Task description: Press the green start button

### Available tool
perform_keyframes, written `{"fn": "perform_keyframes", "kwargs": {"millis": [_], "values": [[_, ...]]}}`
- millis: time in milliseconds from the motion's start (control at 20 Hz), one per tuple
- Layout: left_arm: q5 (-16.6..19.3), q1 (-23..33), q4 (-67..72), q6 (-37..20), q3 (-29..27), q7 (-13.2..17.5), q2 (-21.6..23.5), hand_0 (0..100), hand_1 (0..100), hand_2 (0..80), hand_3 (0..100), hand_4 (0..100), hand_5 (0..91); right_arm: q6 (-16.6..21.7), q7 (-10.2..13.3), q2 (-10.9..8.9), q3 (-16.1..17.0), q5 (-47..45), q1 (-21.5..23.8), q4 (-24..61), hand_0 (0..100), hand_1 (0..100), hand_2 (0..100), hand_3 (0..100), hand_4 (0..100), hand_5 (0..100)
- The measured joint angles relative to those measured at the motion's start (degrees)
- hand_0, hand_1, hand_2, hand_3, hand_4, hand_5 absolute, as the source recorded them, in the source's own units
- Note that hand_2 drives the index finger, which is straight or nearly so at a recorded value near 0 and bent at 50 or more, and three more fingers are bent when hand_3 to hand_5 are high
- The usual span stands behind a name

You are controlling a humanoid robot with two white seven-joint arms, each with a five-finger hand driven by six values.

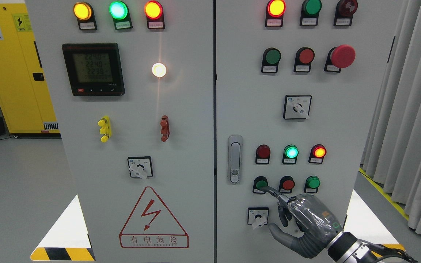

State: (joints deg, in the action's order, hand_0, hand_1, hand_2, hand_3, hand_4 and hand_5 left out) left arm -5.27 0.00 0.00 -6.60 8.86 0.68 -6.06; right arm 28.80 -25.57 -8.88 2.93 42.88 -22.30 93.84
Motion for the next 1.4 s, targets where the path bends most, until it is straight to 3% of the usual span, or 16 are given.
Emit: {"fn": "perform_keyframes", "kwargs": {"millis": [900,1400], "values": [[0.0,0.0,0.0,0.0,0.0,0.0,0.0,12,56,0.0,0,0,0.0,-0.2,0.08,0.02,-0.18,-0.04,-0.68,-1.25,70,71,0,84,84,95],[0.0,0.0,0.0,0.0,0.0,0.0,0.0,12,56,0.0,0,0,0.0,0.86,0.86,0.17,0.4,-2.93,1.8,1.82,78,74,0,84,84,95]]}}
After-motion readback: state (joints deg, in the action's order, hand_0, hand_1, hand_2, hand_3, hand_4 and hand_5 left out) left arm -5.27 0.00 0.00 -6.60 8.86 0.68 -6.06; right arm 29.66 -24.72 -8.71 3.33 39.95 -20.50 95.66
